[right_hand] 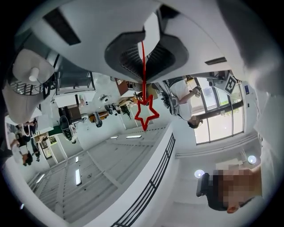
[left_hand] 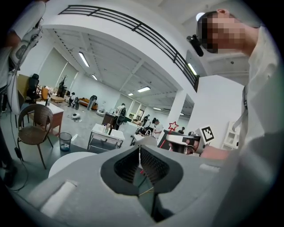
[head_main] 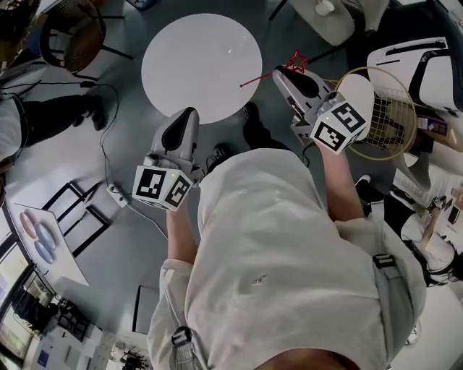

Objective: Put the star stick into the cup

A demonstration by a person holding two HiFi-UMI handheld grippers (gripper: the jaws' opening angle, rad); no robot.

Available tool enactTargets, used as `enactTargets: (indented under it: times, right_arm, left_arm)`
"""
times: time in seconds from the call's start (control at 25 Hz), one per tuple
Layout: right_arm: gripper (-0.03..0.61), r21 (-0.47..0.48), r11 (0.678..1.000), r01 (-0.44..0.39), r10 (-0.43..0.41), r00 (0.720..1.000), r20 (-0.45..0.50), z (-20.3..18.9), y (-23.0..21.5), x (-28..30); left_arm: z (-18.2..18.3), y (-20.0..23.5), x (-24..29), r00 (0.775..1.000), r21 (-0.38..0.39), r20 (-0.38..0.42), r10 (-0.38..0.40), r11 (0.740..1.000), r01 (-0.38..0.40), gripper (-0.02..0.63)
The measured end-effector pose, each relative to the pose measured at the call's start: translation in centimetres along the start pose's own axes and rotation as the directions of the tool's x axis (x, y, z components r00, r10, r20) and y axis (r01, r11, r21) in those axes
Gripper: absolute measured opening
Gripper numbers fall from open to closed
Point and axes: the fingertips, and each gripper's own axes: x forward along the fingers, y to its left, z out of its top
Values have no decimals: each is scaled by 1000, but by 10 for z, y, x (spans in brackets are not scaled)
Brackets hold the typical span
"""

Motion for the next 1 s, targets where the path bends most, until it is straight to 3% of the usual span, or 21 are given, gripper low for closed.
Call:
enactTargets:
  times: [0.32, 0.52, 0.76, 1.0]
  right_arm:
    - [23, 6, 999, -39, 39, 999, -19, 24, -54, 20]
    - [23, 29, 996, -85, 86, 995, -52, 24, -81, 33]
    - [23, 53, 990, -133, 137, 986, -91, 20, -109, 41]
    - [24, 70, 986, -155, 161, 981, -104, 17, -131, 55]
  left_arm:
    - [23, 0, 53, 998, -18, 24, 51, 999, -50, 14]
    - [19, 2, 81, 991, -30, 24, 128, 991, -127, 11]
    - [15, -8, 105, 971, 88, 14, 239, 967, -239, 11]
    - [7, -11, 122, 964, 66, -30, 264, 963, -262, 9]
